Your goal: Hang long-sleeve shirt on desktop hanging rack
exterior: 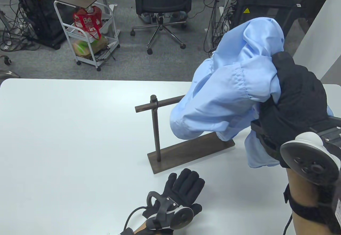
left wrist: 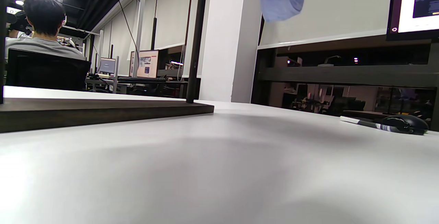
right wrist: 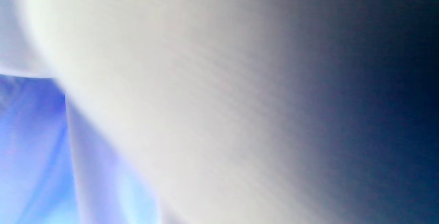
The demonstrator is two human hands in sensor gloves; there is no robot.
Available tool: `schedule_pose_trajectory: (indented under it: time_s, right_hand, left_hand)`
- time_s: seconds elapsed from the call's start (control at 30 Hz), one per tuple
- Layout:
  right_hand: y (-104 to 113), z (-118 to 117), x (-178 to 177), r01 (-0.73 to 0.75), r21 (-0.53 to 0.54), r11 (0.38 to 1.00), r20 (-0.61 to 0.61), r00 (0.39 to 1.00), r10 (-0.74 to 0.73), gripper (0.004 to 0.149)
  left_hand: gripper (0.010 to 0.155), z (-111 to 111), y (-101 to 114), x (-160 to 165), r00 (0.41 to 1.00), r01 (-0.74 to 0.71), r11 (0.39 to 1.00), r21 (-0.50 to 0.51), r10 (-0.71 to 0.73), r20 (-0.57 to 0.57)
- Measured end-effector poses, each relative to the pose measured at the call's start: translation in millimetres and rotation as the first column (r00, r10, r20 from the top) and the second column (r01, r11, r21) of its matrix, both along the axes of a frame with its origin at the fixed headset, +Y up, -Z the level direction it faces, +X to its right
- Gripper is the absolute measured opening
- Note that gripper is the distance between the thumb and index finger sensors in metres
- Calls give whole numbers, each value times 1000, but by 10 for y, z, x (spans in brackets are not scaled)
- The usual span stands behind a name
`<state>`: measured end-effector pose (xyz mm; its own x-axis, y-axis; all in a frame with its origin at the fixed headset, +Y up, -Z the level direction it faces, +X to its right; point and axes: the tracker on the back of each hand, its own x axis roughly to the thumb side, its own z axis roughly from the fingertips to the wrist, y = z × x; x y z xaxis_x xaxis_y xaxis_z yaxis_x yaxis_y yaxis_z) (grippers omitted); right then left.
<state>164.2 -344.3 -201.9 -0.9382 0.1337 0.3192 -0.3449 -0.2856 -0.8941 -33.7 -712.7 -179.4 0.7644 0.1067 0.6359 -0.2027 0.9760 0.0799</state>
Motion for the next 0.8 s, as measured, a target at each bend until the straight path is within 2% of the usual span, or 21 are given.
schedule_pose_trajectory:
  time_s: [0.3, 0.53, 0.8]
  right_hand:
    - [16, -440, -354, 25, -48, 999, 80, 997, -21, 50]
    - [-158, -880, -509, 105, -156, 982, 191, 979, -74, 55]
    - [-434, -1254, -515, 73, -296, 952, 220, 975, -6, 56]
  left_hand:
    - [82, -6, 5, -2, 1000, 3, 1000, -3, -3, -5]
    - [82, -22, 3, -8, 1000, 6, 1000, -15, -6, -11]
    - [82, -31, 0, -11, 1000, 9, 1000, -26, -10, -10]
